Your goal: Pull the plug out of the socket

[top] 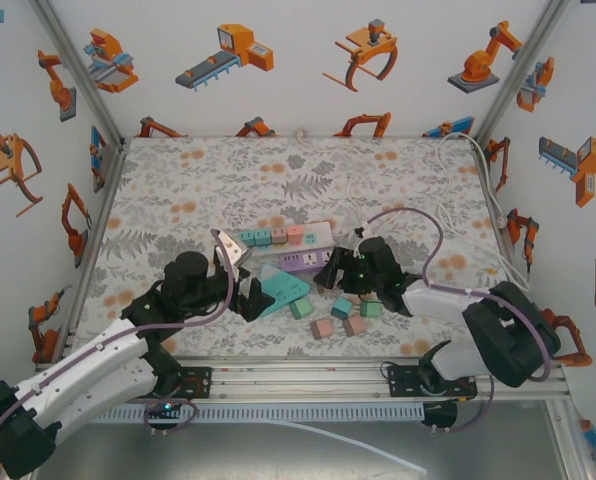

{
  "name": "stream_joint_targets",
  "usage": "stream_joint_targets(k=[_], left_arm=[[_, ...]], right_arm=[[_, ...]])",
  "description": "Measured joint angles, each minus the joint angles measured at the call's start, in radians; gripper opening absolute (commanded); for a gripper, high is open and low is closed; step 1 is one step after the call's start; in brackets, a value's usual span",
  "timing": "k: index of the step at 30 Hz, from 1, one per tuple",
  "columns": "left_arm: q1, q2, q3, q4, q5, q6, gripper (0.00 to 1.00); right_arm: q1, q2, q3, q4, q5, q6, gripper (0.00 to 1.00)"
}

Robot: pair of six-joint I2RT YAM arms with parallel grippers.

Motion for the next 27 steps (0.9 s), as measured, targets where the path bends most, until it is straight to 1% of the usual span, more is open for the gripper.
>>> stream_joint_targets(k=[3,6,11,14,18,22,27], left_arm=[[0.0,-0.028,-0.016,0.005,-0.018,0.0,0.97],[-0.001,-0.045,-0.018,0.004,-0.069,-0.005,0.97],[0.01,-0.032,-0.011,-0.029,-0.189,-0.032,0.97],[0.046,-0.016,-0.005,-0.04,-0.237,-0.059,0.97],[0.154,0.009,0.005,-0.046,-0.27,-0.11,0.97],[0.278,0.056,0.032,-0.061,-0.284,-0.153,0.97],[0.422,0.147,0.068,-0.063,-0.269,-0.195,0.97]], right_arm=[[0.0,-0.052,0.023,-0.092,0.031,-0.073,0.73],[0.0,-0.098,0.084,-0.169,0.065,-0.196,0.73],[0.0,-0.137,0.199,-0.208,0.078,-0.497,0.73],[0.0,-0.126,0.267,-0.236,0.069,-0.7,0.71],[0.0,-0.061,0.383,-0.285,0.008,-0.987,0.71],[0.0,0.047,0.502,-0.346,-0.088,-1.224,0.71],[-0.006,0.23,0.68,-0.444,-0.226,-1.401,0.71]])
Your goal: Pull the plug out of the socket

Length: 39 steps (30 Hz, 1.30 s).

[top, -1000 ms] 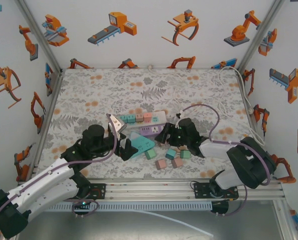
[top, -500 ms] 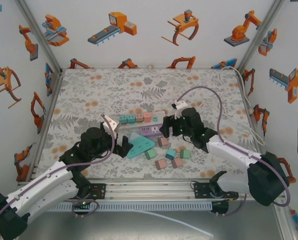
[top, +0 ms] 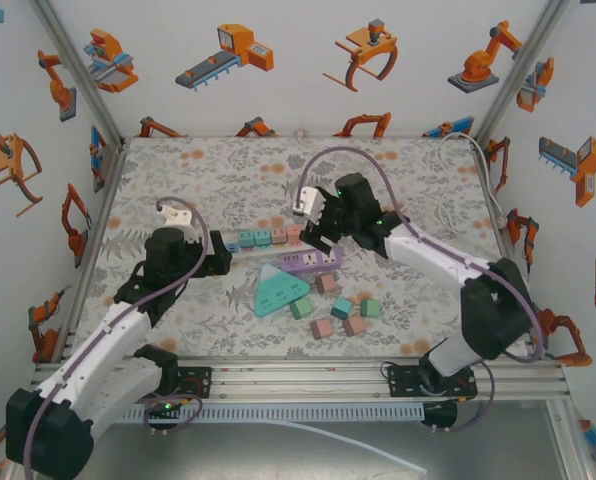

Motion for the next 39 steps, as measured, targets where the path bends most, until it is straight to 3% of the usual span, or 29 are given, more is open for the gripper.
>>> stream_joint_targets(k=[8,14,21,24,30,39], left_arm=[[0.104,0.161,0.072,0.001,0.038,-0.021,0.97],[0.128,0.225,0.085,0.021,0.056,-0.021,0.99],[0.144,0.356,0.121,0.063,0.114,-0.028,0.81],[0.144,0.402,0.129,0.085,0.151,-0.037,0.71],[0.144,0.518,0.164,0.112,0.22,-0.051,0.55],[0.144,0.652,0.2,0.142,0.28,-0.075,0.46]], right_arm=[[-0.008,0.27,0.308,-0.231,-0.156,-0.21,0.67],[-0.008,0.415,0.436,-0.378,-0.18,-0.308,0.53],[-0.01,0.48,0.465,-0.423,-0.181,-0.355,0.32],[-0.011,0.48,0.465,-0.425,-0.184,-0.359,0.27],[-0.011,0.48,0.465,-0.425,-0.185,-0.361,0.25],[-0.011,0.48,0.465,-0.424,-0.19,-0.361,0.26]])
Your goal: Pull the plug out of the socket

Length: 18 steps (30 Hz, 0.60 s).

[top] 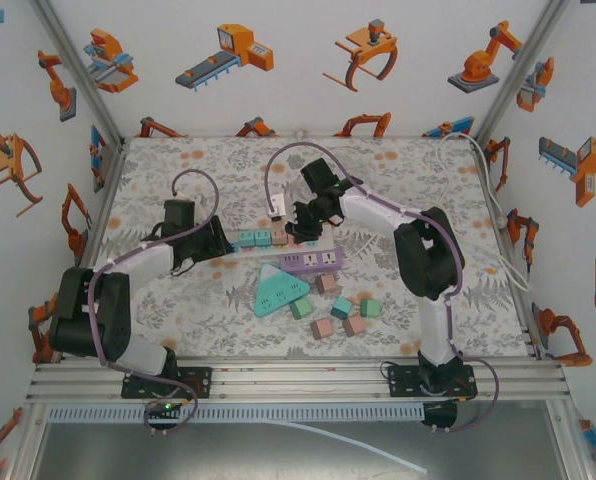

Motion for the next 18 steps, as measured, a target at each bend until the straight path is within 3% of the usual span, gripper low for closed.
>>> stream_joint_targets(k=[4,18], left_arm=[[0.002,0.019,0.019,0.0,0.016,-0.006,0.37],[-0.037,0.032,0.056,-0.04,-0.048,0.01,0.37]], right_arm=[[-0.003,0.0,0.0,-0.002,-0.006,0.0,0.26],[-0.011,0.004,0.018,-0.02,-0.013,0.015,0.25]])
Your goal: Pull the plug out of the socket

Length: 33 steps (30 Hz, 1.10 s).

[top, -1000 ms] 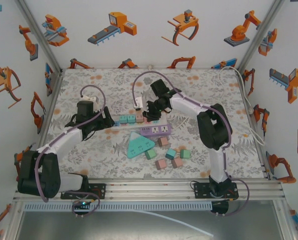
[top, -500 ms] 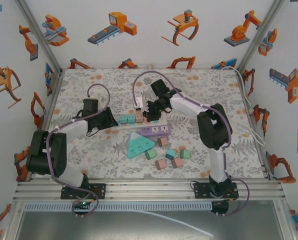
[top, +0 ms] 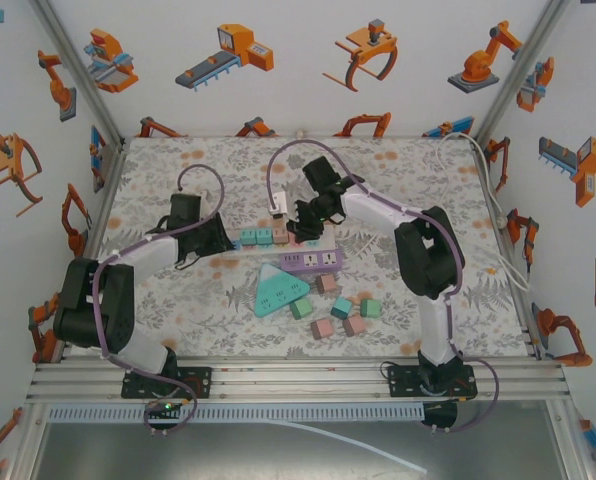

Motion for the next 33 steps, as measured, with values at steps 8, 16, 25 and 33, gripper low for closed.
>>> stream_joint_targets(k=[8,16,25,33], left_arm=[[-0.035,0.003,0.022,-0.023,-0.061,0.023,0.37],[-0.055,0.007,0.036,-0.035,-0.094,0.035,0.37],[-0.075,0.015,0.052,-0.051,-0.129,0.045,0.37],[-0.112,0.032,0.083,-0.074,-0.199,0.053,0.37]], right_arm=[[-0.004,0.011,0.032,-0.026,0.0,0.05,0.24],[-0.008,0.017,0.052,-0.04,0.0,0.079,0.23],[-0.002,0.017,0.043,-0.04,0.025,0.064,0.21],[-0.006,0.045,0.113,-0.102,0.039,0.102,0.19]])
